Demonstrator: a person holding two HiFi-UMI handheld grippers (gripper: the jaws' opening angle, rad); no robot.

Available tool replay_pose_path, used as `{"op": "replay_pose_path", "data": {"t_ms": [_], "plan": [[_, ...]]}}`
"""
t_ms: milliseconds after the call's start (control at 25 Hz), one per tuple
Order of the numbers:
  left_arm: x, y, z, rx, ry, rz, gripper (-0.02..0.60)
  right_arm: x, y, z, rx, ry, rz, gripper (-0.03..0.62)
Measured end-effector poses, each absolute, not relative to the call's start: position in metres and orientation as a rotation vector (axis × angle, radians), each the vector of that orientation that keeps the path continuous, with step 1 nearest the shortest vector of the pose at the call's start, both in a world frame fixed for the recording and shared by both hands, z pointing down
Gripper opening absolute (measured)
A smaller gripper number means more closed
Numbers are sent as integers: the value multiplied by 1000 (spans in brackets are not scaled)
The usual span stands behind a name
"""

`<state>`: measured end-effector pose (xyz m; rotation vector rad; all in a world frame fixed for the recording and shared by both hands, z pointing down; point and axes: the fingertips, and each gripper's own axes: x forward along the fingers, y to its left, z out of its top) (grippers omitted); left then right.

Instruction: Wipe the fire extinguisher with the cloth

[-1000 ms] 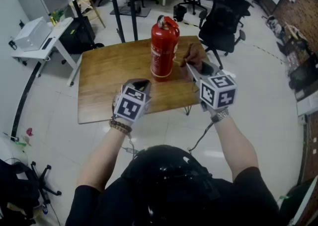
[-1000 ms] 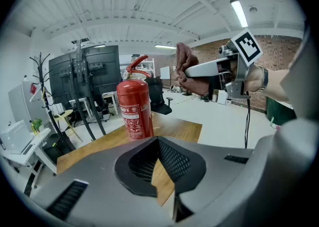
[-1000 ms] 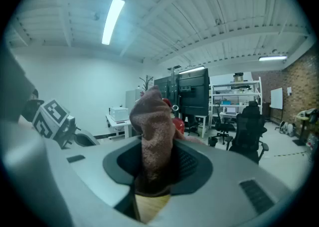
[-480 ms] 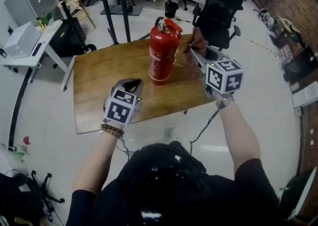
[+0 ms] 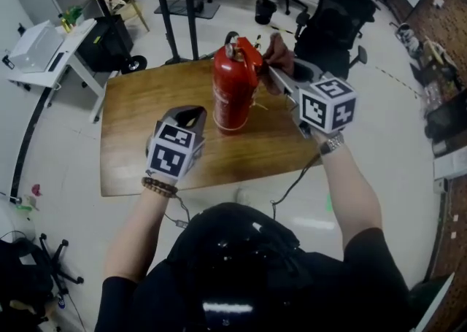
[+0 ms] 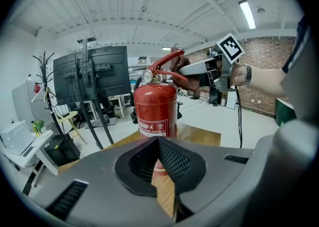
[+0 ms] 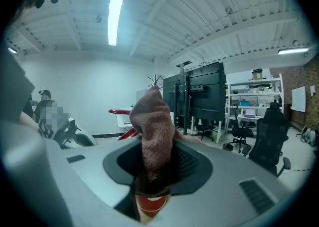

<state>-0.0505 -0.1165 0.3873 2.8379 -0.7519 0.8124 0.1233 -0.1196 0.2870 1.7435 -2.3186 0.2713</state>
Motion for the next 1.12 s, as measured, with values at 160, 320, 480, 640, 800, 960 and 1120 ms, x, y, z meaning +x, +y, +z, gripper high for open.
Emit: {"op": "replay_pose_path", "data": {"t_ms": [160,320,480,640,800,960,1120], "plan": [[-30,-132,387,2795,-811,824,0,116,-139,284,1565,-2399,245,150],[-20,-141,394,2755,-861,842,0,104,-149,294,1414,-2446,223,149],[-14,-148,398,2723,-908,858,0,102,-148,298,1343,-2475,189,147],[-13,-153,404,2692,-937,872,0,103,-147,302,1321,-2496,165,144],[-15,-155,411,2666,-950,896,0,103,-147,305,1328,-2526,172,144],[-15,-156,419,2641,-957,920,0,108,-145,312,1333,-2564,207,143],[-14,-156,424,2622,-966,937,0,111,-142,319,1331,-2596,220,143]]}}
